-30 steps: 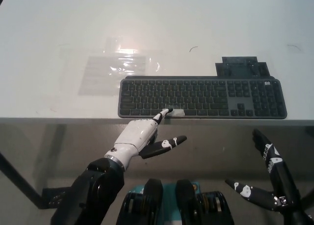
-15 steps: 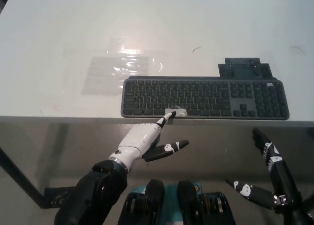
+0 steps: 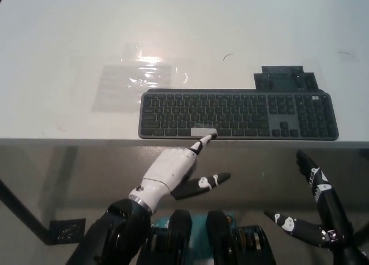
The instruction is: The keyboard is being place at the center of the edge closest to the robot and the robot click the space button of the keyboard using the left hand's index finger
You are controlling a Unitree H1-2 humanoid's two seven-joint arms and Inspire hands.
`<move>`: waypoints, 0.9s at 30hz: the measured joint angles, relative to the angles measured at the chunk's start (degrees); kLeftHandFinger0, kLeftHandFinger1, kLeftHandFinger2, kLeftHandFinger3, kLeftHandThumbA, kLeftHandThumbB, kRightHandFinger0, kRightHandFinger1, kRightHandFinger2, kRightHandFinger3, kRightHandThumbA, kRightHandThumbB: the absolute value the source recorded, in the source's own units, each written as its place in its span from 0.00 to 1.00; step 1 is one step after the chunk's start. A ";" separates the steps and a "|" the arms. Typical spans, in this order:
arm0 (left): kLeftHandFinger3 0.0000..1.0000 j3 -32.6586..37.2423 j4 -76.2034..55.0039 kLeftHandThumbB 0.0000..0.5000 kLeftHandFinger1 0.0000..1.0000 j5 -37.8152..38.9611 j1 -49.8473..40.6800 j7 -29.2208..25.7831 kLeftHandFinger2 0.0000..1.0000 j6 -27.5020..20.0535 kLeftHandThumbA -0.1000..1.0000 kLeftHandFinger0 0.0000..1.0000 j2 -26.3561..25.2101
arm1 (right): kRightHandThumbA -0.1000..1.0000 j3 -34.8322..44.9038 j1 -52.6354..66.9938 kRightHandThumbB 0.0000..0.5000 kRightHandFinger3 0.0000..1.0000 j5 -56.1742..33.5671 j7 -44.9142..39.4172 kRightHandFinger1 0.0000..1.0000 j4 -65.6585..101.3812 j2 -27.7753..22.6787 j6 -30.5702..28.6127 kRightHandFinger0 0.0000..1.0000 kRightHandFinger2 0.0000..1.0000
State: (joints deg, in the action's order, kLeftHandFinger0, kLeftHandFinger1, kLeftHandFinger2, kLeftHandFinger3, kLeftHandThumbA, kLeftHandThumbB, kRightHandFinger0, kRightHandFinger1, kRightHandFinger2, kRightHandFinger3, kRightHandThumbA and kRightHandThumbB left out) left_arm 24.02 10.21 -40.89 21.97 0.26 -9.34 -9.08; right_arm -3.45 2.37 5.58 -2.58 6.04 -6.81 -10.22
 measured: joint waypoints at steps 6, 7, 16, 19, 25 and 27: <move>1.00 -0.01 -13.44 0.79 0.01 0.96 -4.98 1.58 0.21 0.44 1.00 0.00 -0.22 | 1.00 0.00 0.15 0.56 1.00 0.01 0.01 1.00 -0.62 0.05 0.09 1.00 1.00; 1.00 -0.01 -14.94 0.77 0.02 1.14 -5.76 1.77 0.17 0.46 1.00 0.00 -0.33 | 1.00 0.00 0.17 0.56 1.00 0.01 0.01 1.00 -0.68 0.05 0.09 1.00 1.00; 1.00 -3.56 -35.59 0.82 0.00 6.22 -16.35 3.77 0.12 0.79 1.00 0.00 -5.56 | 1.00 0.00 0.67 0.58 1.00 0.07 0.02 1.00 -1.05 0.04 0.07 1.00 1.00; 1.00 -6.53 -39.50 0.85 0.00 9.59 -20.09 3.94 0.00 0.73 1.00 0.00 -7.55 | 1.00 0.00 1.11 0.55 1.00 0.06 0.01 1.00 -1.05 0.05 0.08 1.00 1.00; 1.00 -12.36 -39.20 0.70 0.61 16.73 -26.01 3.91 0.65 -0.45 1.00 1.00 -8.86 | 1.00 0.00 1.56 0.56 1.00 0.03 0.01 1.00 -1.09 0.17 0.03 1.00 1.00; 1.00 -13.69 -38.10 0.76 0.92 19.00 -27.21 3.93 0.98 -1.14 1.00 1.00 -9.10 | 1.00 0.00 1.86 0.55 1.00 0.03 0.01 1.00 -1.10 0.18 0.03 1.00 1.00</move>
State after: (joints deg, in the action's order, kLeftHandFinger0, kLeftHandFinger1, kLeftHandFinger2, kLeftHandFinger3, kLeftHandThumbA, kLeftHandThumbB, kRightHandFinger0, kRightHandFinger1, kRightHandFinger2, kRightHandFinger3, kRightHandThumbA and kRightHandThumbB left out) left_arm 10.33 -27.89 -21.89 -5.24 4.19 -10.48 -18.18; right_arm -3.46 4.23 5.61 -2.57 4.94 -6.63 -10.19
